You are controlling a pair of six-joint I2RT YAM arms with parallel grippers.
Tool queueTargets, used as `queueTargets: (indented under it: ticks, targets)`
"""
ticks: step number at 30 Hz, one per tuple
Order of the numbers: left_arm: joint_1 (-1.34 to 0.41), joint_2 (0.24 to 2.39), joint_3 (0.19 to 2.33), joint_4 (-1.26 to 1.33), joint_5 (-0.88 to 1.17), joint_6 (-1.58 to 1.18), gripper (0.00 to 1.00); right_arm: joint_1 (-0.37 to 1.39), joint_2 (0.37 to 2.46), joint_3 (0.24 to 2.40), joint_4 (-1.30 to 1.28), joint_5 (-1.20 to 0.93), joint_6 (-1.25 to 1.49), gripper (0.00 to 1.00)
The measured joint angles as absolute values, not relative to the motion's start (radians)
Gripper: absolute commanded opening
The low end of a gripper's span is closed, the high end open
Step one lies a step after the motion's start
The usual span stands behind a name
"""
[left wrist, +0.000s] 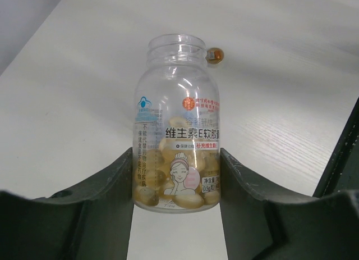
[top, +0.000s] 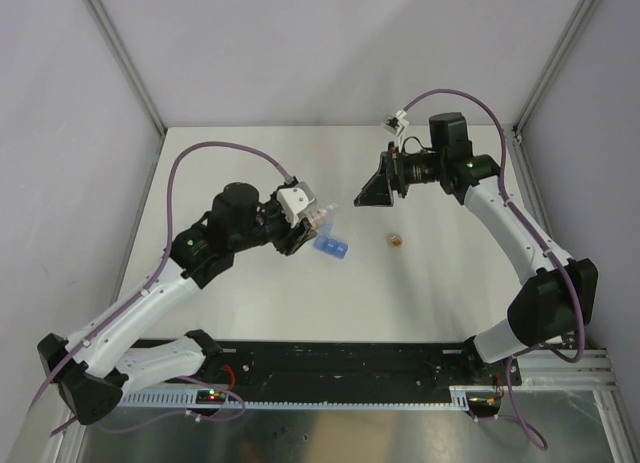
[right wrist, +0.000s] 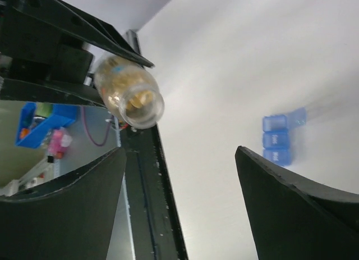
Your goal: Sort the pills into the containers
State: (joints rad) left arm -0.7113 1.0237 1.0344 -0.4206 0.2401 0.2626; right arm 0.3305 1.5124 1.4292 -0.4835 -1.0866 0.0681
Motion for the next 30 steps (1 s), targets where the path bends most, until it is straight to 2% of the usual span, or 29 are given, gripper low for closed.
queueTargets:
  ticks: [8,19,30]
  targets:
    - [-0.655,0.983,1.015,-0.398,0.247,0.251,0.00,0.366,1.527,1.420,-0.566,-0.867,-0.115,0.83]
    - [-0.572,0.929,1.011,-0.380,0.270,0.219,0.00,0.521,1.676,1.327,-0.552,-0.507,-0.223,0.83]
    - [-0.538,0.920,0.953,-0.388,0.276,0.202,0.00,0.618,1.819,1.326,-0.472,-0.315,-0.261,0.82]
